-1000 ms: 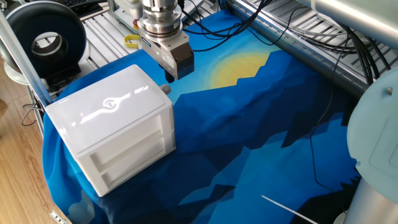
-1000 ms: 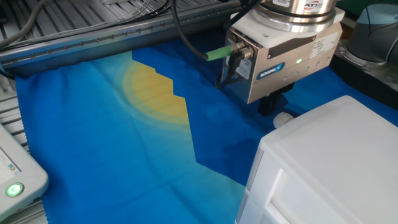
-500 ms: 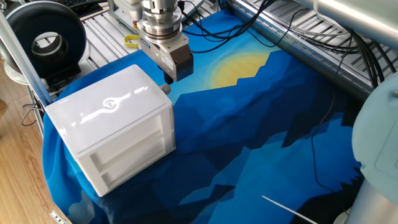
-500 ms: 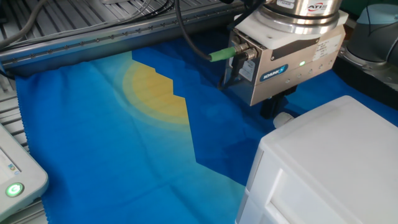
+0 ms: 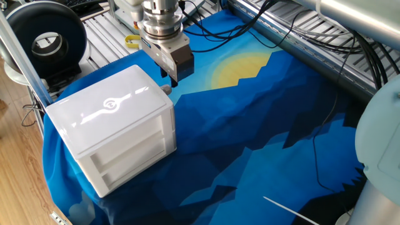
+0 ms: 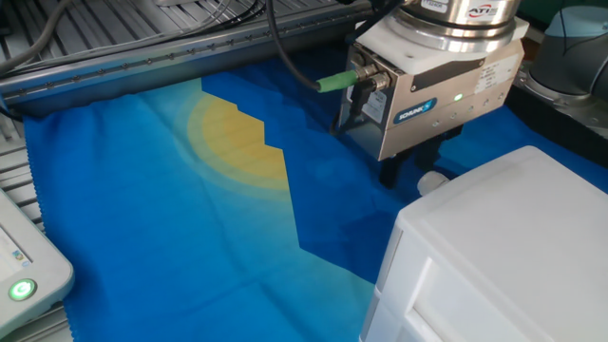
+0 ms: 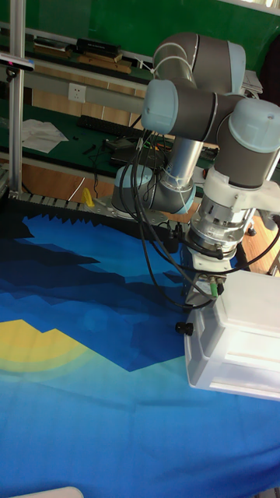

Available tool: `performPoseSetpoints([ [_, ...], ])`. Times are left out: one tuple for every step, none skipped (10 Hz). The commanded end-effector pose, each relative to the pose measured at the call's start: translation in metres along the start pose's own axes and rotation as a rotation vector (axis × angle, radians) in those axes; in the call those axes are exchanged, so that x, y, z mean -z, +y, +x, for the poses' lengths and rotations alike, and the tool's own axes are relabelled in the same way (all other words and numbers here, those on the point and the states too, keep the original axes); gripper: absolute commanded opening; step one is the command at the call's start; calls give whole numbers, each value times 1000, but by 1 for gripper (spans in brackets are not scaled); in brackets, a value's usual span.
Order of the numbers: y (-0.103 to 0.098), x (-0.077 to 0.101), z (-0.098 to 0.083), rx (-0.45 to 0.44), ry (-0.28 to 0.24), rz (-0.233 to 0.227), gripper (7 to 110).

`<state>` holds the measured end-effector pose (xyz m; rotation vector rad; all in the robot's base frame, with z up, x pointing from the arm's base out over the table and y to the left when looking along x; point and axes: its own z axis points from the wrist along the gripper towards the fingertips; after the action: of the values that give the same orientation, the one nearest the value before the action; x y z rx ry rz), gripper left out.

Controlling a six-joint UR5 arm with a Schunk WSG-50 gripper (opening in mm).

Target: Grasp the handle and open the drawer

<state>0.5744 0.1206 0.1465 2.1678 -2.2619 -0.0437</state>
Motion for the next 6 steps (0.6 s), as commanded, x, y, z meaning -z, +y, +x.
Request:
performPoseSetpoints([
  [7,2,-11,-53,-43,-23,44],
  [10,1,-18,-84,-62,-33,66],
  [13,-1,-19,-94,-59,-36,66],
  [15,-2,-17,-99,-49,-40,66],
  [16,-2,-16,-99,-44,-44,66],
  [19,-2,-16,-92,-44,-55,66],
])
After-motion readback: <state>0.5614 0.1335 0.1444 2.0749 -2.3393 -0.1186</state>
